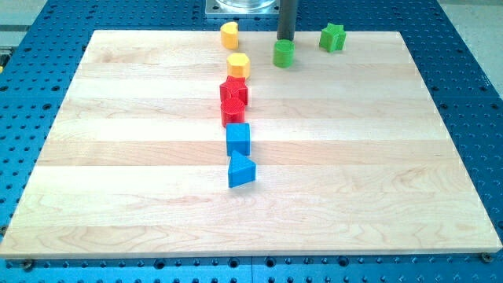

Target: Move the heart diagonally to the green circle

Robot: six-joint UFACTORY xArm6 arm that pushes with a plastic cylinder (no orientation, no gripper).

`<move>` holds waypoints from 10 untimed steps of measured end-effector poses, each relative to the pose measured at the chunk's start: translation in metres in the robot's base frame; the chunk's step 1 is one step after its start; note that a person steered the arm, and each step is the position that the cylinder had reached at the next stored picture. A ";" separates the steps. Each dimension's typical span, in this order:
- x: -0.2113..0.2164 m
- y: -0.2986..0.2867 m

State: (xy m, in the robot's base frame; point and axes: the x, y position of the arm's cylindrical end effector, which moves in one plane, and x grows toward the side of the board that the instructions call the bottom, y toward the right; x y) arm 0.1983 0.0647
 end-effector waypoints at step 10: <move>0.036 -0.176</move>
State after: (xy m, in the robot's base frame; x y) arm 0.2341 -0.1111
